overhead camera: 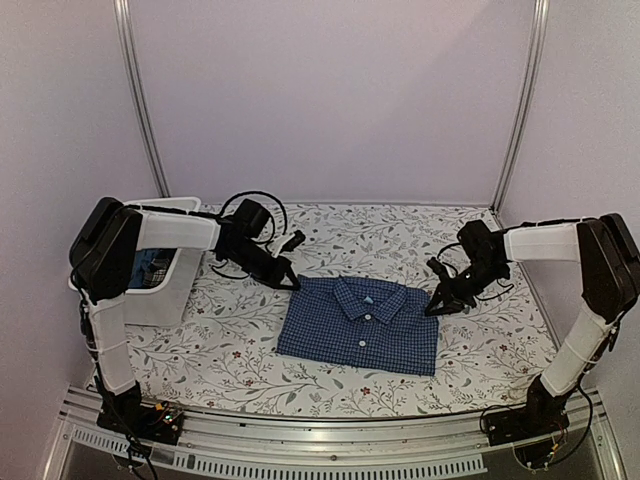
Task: Fold and stack the mixed laundry pile
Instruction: Adjust the square-folded shirt at the center of the board.
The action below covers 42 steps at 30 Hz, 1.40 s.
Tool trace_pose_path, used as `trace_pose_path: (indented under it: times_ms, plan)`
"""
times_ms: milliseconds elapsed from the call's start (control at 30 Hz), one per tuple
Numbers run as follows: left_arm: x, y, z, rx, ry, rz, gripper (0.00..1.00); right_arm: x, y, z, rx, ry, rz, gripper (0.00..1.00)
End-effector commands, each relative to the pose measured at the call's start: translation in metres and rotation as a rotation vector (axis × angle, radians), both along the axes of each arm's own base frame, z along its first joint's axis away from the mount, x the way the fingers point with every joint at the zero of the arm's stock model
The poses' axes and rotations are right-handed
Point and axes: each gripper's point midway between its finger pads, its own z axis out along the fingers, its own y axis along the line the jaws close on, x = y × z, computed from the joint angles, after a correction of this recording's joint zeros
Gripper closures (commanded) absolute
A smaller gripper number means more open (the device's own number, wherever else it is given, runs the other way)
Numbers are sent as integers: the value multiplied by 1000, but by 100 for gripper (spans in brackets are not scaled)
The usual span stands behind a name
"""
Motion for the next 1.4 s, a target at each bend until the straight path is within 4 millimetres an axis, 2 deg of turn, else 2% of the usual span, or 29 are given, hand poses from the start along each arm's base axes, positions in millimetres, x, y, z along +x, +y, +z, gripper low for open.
trace_pose_path:
  times_ms: [0,133,200,600,733,833,867,933,1000,1033,1100,1133,1167,1267,1367]
  plan:
    - [2,8,21,-23,-41,10,100,17,9,23,43,-86,22,100]
    - [7,23,27,-25,-71,66,100,25,9,36,39,-137,27,100]
    - [8,27,23,-23,-69,81,100,28,8,32,20,-136,31,100]
    - [21,30,-31,44,1,142,100,54,-8,-40,-153,-65,-5,100]
    - [25,31,-45,64,17,168,100,68,-13,-52,-208,-69,-30,100]
    - [32,26,-48,55,27,185,99,84,-28,-59,-287,-79,-58,99]
    - [34,24,-46,55,25,190,96,90,-34,-58,-317,-79,-66,96]
    - [41,23,-38,53,4,213,84,104,-38,-48,-353,-106,-67,75]
    - [51,26,-19,47,-48,259,57,119,-34,-25,-344,-155,-76,47]
    - [56,30,-7,46,-88,290,42,126,-31,-5,-330,-196,-87,36]
    - [64,39,26,33,-188,349,23,133,-25,29,-313,-267,-114,24]
    - [67,45,41,30,-234,379,12,134,-22,44,-311,-299,-126,20]
    - [68,50,57,23,-276,406,4,134,-19,66,-297,-344,-145,17]
    - [70,62,106,-19,-387,466,0,118,3,105,-247,-406,-132,15]
    - [70,78,143,-50,-464,562,0,89,36,110,-258,-387,-75,14]
